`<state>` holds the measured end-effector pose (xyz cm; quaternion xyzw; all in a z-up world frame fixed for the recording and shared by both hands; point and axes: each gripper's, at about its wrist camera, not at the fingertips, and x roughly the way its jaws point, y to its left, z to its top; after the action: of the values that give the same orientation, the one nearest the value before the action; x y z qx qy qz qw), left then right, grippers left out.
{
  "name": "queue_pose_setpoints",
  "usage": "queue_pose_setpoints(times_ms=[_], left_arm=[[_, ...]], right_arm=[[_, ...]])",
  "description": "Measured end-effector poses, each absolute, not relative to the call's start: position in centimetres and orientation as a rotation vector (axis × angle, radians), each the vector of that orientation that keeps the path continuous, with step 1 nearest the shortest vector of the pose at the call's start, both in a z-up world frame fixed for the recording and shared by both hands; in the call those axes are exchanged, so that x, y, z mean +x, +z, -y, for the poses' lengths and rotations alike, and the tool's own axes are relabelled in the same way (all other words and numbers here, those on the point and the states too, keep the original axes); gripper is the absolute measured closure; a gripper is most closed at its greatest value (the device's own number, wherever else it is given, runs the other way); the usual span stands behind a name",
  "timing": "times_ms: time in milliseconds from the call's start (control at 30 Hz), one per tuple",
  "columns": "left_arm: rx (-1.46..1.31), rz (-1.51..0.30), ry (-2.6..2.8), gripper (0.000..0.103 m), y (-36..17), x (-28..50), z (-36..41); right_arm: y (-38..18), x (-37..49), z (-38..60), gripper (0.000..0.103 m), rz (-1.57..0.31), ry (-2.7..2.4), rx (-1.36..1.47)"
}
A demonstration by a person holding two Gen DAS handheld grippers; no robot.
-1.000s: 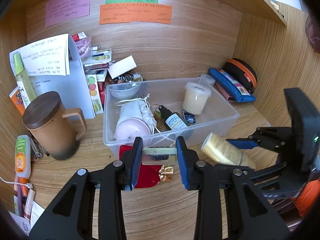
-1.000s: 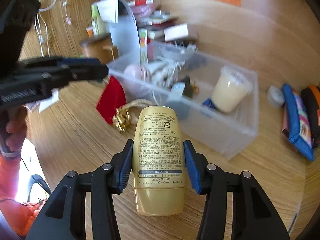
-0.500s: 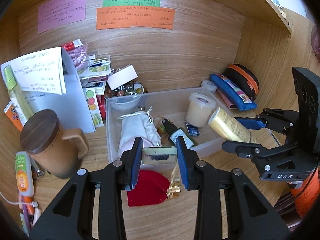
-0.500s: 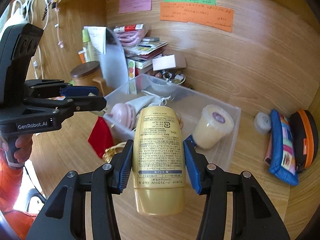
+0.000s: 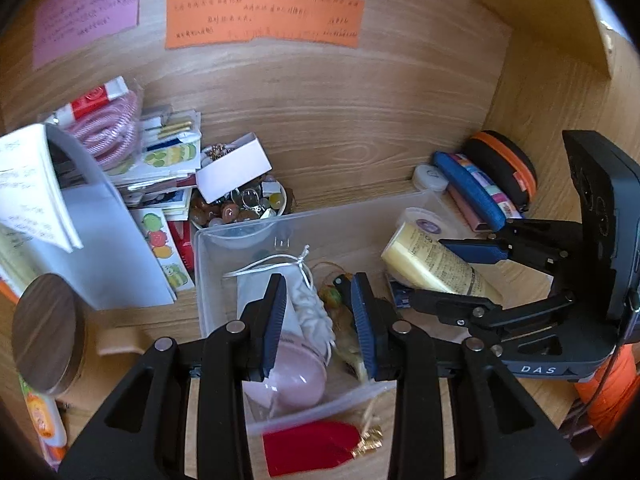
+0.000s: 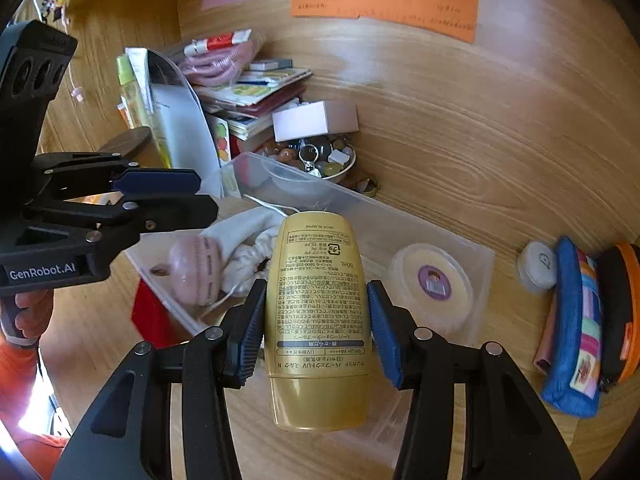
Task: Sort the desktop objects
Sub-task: 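Carry the cream tube and dotted block over the clear box and release both inside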
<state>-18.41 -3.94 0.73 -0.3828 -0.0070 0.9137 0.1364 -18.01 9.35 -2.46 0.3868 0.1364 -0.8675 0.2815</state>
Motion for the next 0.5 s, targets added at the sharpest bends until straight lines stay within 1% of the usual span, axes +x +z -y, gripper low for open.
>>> queue_pose_setpoints(times_ms=[400,467,500], left_arm=[[-1.169,-0.004,2.69,0.069,-1.7,-20.2,5.0],[-1.165,-0.001,2.692,0.064,-1.9,-20.2,5.3],[-1.161,-0.002,2.698,0.059,-1.9,-20.2,5.3]], right_arm=[[-4.9,-21.1,-6.9,0.058,-0.486,-2.304,1.1],[-5.2,-21.3,-6.4,0.058,-0.512,-2.3,1.109],[-5.4,-21.4,-6.2,0.058,-0.527,-2.298,1.114]])
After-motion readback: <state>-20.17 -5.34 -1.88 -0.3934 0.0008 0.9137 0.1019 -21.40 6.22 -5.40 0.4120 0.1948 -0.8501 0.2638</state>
